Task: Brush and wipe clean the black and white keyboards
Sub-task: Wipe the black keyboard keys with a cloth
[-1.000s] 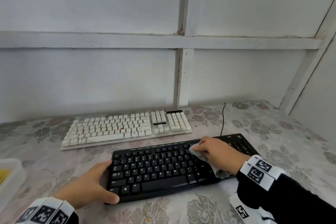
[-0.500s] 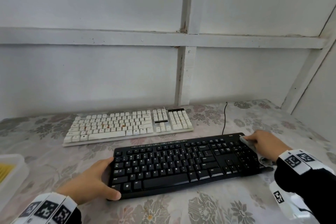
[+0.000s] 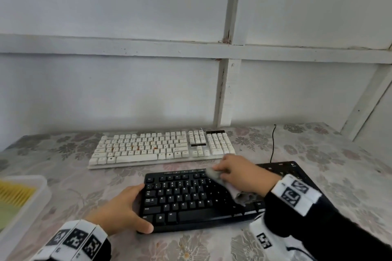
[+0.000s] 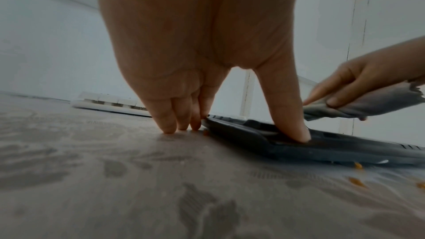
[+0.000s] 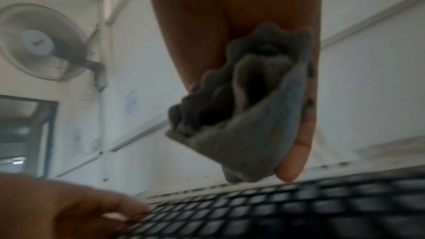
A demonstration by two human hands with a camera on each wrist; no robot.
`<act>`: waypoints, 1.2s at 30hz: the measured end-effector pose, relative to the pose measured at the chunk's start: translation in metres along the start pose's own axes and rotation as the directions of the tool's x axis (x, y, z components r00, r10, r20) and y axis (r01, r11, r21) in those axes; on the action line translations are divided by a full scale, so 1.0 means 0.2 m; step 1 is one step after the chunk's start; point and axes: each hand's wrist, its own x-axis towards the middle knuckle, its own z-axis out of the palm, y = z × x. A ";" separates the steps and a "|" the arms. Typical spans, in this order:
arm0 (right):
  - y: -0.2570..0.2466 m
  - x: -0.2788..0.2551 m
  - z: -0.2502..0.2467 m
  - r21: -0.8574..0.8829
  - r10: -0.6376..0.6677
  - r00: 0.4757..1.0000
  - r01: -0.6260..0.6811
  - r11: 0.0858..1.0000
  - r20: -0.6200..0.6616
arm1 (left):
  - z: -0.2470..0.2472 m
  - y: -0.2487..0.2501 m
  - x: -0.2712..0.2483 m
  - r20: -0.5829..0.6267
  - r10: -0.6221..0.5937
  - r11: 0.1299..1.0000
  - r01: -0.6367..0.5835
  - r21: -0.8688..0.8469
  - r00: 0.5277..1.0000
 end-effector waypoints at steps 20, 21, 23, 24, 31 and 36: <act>-0.59 0.18 0.41 -0.330 -0.195 0.969 0.236 0.914 0.152 | 0.01 0.07 -0.03 -0.055 0.128 0.988 -0.123 0.093 0.990; -0.60 0.17 0.42 -0.361 -0.185 0.974 0.219 0.906 0.128 | 0.01 0.06 -0.02 -0.059 0.119 0.990 -0.114 0.084 0.991; -0.59 0.14 0.41 -0.393 -0.174 0.982 0.190 0.900 0.077 | 0.01 0.04 -0.02 -0.056 0.106 0.993 -0.103 0.053 0.993; -0.57 0.13 0.40 -0.390 -0.170 0.984 0.180 0.903 0.059 | 0.01 0.04 -0.02 -0.045 0.105 0.994 -0.103 0.040 0.993; -0.28 0.06 0.29 -0.341 -0.157 0.986 0.164 0.926 0.048 | 0.00 0.03 -0.03 -0.017 0.016 0.999 -0.016 0.028 1.000; -0.12 0.03 0.21 -0.321 -0.090 0.996 0.093 0.942 0.025 | 0.00 0.04 -0.04 -0.002 0.016 0.999 -0.016 0.029 1.000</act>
